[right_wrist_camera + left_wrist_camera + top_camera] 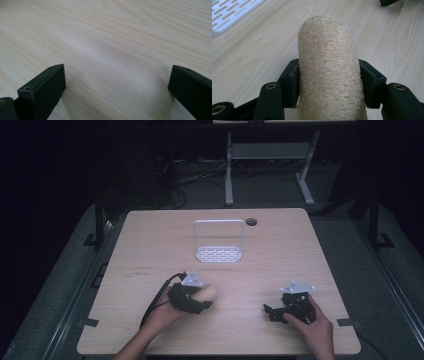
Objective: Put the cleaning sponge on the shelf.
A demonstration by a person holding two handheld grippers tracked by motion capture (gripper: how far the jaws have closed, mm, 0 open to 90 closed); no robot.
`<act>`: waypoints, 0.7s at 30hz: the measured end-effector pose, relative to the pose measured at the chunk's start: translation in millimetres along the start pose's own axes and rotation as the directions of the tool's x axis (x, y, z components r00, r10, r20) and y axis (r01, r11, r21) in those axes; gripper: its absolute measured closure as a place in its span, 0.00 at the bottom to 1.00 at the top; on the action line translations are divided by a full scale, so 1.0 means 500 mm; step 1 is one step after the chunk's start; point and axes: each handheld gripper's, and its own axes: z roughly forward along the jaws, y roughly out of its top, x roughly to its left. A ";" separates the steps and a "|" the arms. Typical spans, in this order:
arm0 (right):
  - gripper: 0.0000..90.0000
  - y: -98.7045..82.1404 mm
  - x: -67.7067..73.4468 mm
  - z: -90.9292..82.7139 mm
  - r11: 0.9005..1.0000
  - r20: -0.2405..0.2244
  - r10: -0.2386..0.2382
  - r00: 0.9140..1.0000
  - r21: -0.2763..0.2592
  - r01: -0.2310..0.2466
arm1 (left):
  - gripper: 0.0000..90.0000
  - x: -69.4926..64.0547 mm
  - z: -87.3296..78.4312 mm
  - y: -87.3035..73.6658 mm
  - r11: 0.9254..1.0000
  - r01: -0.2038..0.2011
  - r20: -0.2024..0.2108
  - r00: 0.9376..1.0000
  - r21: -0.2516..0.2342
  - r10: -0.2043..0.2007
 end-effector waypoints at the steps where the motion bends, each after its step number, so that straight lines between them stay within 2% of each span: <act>1: 0.01 0.000 0.000 0.000 1.000 0.000 0.000 1.000 0.000 0.000 | 0.46 0.004 0.000 0.003 1.000 -0.008 -0.001 1.000 0.007 0.008; 9: 0.01 0.000 0.000 0.000 1.000 0.000 0.000 1.000 0.000 0.000 | 0.46 0.014 0.002 0.017 1.000 -0.012 -0.005 1.000 0.007 0.012; 11: 0.01 0.000 0.000 0.000 1.000 0.000 0.000 1.000 0.000 0.000 | 0.46 0.016 0.005 0.019 1.000 0.000 -0.004 1.000 0.001 0.000; 12: 0.01 0.000 0.000 0.000 1.000 0.000 0.000 1.000 0.000 0.000 | 0.46 0.019 0.006 0.021 1.000 -0.013 -0.007 1.000 0.010 0.013; 21: 0.01 0.000 0.000 0.000 1.000 0.000 0.000 1.000 0.000 0.000 | 0.46 0.034 0.014 0.036 1.000 -0.013 -0.005 1.000 0.019 0.013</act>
